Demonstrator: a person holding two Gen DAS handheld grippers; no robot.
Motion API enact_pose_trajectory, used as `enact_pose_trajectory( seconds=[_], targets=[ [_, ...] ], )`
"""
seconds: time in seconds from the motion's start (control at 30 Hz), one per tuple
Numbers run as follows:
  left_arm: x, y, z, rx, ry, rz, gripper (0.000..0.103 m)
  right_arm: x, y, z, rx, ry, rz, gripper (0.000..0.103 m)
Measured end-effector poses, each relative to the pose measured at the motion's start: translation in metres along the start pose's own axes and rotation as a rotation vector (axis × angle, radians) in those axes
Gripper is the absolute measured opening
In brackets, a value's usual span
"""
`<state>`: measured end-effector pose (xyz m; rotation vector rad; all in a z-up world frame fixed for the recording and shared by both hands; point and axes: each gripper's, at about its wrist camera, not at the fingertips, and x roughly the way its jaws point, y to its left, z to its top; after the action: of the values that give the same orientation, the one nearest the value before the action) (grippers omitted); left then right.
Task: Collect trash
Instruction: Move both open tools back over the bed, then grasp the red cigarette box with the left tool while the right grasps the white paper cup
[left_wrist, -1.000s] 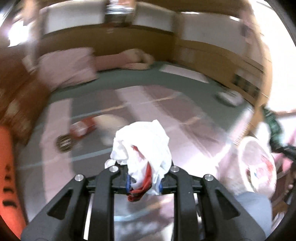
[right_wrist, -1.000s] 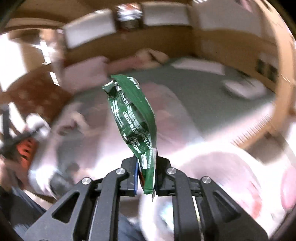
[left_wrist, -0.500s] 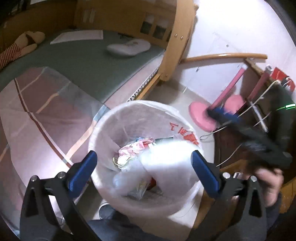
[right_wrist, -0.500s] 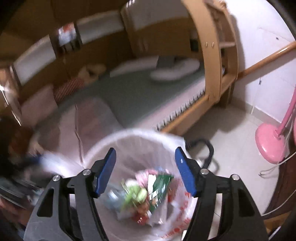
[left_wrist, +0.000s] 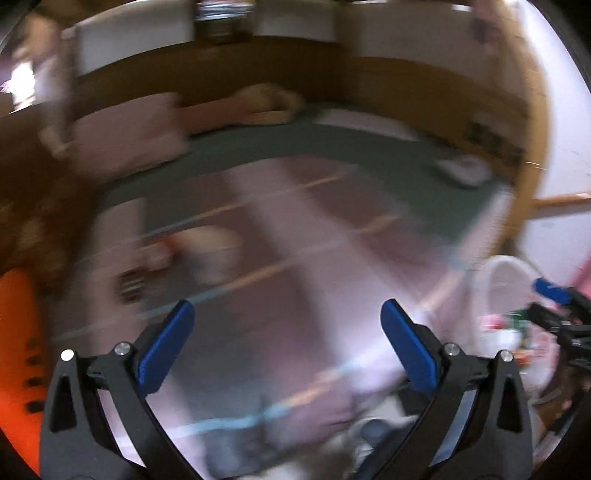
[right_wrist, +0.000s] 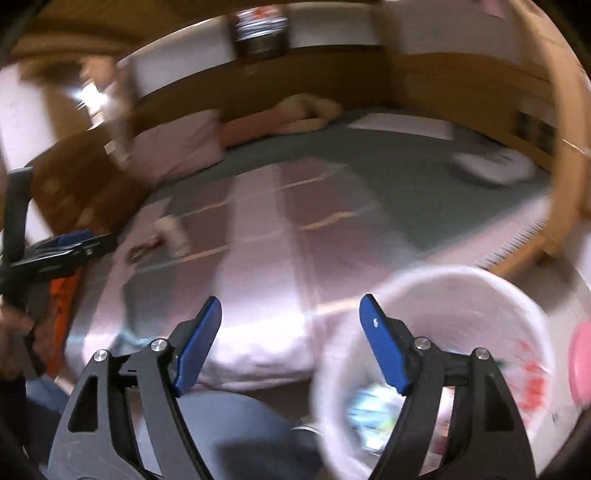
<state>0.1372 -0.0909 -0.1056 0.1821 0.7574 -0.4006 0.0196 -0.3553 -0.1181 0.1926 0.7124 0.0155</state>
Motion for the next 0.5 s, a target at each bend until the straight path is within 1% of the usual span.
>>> enact_pose_trajectory(
  seconds=[0.07,0.13,0.17,0.2,0.23,0.27,0.3,0.33,0.4,0.43,0.5],
  targets=[
    [-0.001,0.047,-0.007,-0.050,0.000,0.085,0.100,0.028,0.036,0.016,-0.063,0.029,0.052,0.075],
    [0.003,0.084,-0.014,-0.090,0.005,0.166,0.100,0.048,0.062,0.034,-0.110,0.072,0.088,0.075],
    [0.004,0.100,-0.018,-0.132,0.003,0.188,0.100,0.059,0.076,0.043,-0.128,0.079,0.124,0.075],
    [0.005,0.116,-0.023,-0.176,-0.002,0.191,0.100,0.072,0.091,0.054,-0.145,0.074,0.144,0.076],
    [0.010,0.132,-0.029,-0.235,-0.004,0.186,0.100,0.083,0.104,0.061,-0.163,0.083,0.142,0.080],
    [0.016,0.144,-0.033,-0.278,0.021,0.202,0.100,0.102,0.121,0.074,-0.194,0.094,0.161,0.081],
    [0.021,0.152,-0.033,-0.306,0.061,0.229,0.100,0.116,0.129,0.081,-0.215,0.100,0.180,0.082],
    [0.021,0.151,-0.033,-0.308,0.061,0.227,0.100,0.133,0.139,0.088,-0.243,0.114,0.187,0.084],
    [0.013,0.149,-0.031,-0.283,0.007,0.215,0.100,0.183,0.160,0.101,-0.309,0.137,0.156,0.084],
    [0.007,0.145,-0.031,-0.271,-0.004,0.217,0.100,0.208,0.167,0.105,-0.327,0.153,0.140,0.084],
    [0.006,0.139,-0.029,-0.236,-0.004,0.213,0.100,0.247,0.172,0.109,-0.349,0.192,0.160,0.084]
  ],
)
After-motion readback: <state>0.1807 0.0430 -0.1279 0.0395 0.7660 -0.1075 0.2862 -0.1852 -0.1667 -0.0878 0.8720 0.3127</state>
